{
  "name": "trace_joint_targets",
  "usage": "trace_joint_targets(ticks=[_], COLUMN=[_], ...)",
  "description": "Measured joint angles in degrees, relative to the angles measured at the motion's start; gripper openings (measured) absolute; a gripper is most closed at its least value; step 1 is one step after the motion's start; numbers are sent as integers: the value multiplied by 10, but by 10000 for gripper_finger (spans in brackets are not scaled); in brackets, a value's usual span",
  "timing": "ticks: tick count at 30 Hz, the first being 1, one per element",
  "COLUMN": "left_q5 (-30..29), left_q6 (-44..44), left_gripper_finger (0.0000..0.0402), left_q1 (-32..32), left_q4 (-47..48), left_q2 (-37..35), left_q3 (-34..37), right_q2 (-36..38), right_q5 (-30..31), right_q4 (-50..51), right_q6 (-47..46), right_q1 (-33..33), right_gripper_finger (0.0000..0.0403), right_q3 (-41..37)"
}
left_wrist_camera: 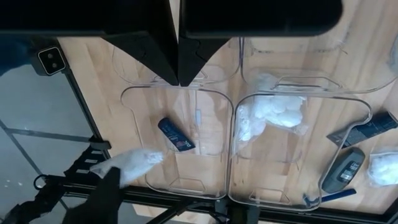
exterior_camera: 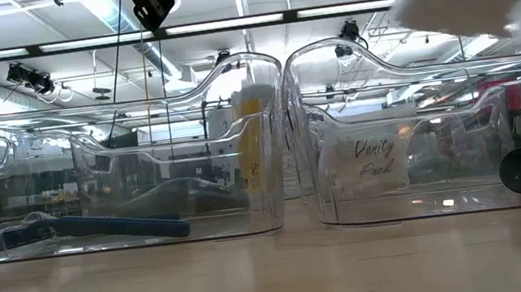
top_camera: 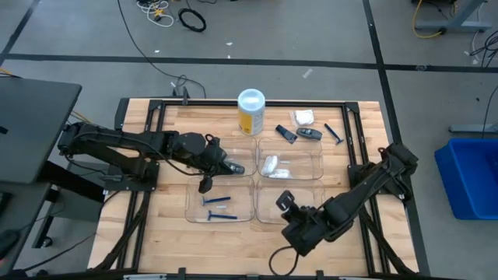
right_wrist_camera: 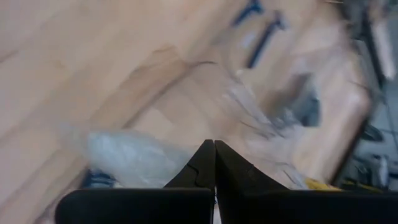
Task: Pick & Place Travel size toiletries
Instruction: Put the transparent vanity pack into the top right transparent bin
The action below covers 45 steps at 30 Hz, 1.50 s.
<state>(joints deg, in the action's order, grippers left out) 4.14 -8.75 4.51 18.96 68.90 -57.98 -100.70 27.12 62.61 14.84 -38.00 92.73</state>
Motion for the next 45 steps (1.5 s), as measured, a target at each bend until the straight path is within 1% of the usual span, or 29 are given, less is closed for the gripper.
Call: trace_joint_targets(ticks=[4, 9, 12, 20, 27, 35, 45], left_q5=[0, -2, -19, -23, -38, -57, -66], left_q6=[0, 1, 0, 2, 0, 0, 0], left_gripper_finger=[5, 5, 5, 6, 5, 5, 4], left_q1=[0, 0, 0, 0, 0, 0, 0], left_q4=[-1, -5, -5, -28, -35, -35, -35], left_q2=[0, 0, 0, 0, 0, 0, 0], left_q3=[0, 0, 0, 0, 0, 0, 0], right_q2=[32, 74, 101, 145, 154, 154, 154], right_q5=[24, 25, 24, 23, 22, 20, 5], right_q4=[-9, -11, -11, -10, -16, -13, 24], right_q6=[-17, -30, -30, -30, -49, -110, -107], right_q1=[17, 38, 53, 98, 138, 182, 271], right_gripper_finger=[1, 1, 1, 1, 1, 0, 0], right_q3=[0, 0, 0, 0, 0, 0, 0])
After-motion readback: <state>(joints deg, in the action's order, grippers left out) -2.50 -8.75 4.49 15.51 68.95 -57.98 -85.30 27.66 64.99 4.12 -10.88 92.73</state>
